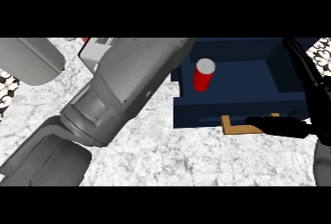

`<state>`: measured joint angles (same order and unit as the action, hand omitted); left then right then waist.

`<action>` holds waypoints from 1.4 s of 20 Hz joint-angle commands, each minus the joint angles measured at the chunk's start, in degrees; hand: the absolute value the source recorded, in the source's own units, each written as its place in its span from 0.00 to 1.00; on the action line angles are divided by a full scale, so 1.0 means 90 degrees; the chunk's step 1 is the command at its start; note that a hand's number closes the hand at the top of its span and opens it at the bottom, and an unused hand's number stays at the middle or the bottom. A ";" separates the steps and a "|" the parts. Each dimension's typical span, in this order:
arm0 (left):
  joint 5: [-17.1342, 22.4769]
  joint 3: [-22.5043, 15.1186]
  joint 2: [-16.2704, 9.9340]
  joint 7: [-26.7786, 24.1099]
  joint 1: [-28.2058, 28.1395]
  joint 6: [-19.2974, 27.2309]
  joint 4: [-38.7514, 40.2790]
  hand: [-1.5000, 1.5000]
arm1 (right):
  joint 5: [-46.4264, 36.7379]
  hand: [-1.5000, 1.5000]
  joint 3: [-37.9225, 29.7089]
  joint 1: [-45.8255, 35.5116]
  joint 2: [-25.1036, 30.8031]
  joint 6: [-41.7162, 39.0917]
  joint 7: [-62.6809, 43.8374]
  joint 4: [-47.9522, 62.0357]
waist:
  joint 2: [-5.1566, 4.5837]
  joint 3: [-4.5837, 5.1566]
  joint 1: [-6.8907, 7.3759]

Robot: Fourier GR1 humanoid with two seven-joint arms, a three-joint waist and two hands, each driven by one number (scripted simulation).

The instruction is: Pick up the can, place it into the drawer and close the drawer

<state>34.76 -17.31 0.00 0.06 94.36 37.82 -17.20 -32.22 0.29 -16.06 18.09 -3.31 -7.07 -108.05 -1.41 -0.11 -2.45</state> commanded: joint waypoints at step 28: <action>-0.0441 0.0072 -0.1181 0.0846 -0.0907 -0.0724 -0.1232 0.00 | -0.3372 0.00 -0.0015 -0.3868 -0.1074 0.4460 0.1000 0.8084 | 0.0100 0.0009 0.0780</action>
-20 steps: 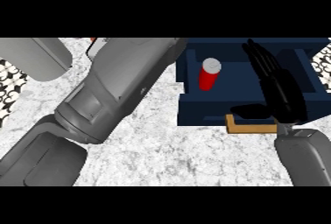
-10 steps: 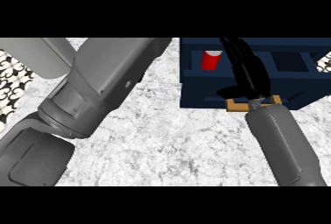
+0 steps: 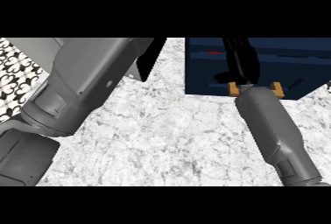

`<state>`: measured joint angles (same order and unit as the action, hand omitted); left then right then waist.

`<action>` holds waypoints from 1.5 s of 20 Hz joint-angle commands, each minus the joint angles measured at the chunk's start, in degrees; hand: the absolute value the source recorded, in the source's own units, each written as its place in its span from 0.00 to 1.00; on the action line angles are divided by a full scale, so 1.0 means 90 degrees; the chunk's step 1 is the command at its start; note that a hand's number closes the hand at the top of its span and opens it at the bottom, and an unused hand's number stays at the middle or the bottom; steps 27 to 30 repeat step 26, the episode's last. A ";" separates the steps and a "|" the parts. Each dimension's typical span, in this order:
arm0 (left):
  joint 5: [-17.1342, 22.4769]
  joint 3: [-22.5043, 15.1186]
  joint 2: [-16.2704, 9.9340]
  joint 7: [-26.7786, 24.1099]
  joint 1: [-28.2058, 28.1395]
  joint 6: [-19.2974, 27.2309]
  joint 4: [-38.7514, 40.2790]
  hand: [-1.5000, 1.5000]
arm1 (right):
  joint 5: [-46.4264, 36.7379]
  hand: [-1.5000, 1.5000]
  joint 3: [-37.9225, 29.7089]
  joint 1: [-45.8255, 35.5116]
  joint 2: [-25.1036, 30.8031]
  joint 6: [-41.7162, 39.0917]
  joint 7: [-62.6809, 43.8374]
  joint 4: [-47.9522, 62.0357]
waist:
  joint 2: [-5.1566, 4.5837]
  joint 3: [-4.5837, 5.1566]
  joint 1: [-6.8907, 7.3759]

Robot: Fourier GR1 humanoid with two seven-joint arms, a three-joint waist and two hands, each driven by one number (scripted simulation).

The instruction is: Pick up the can, place it into the drawer and close the drawer

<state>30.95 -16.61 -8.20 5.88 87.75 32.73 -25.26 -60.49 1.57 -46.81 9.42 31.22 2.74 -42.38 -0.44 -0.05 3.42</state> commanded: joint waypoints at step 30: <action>-0.0148 -0.0243 -0.1150 0.0854 -0.1992 -0.0434 -0.2660 0.00 | 0.0833 0.00 -0.1560 -0.2702 0.0180 0.0559 0.1179 0.2493 | -0.0062 -0.0008 0.0412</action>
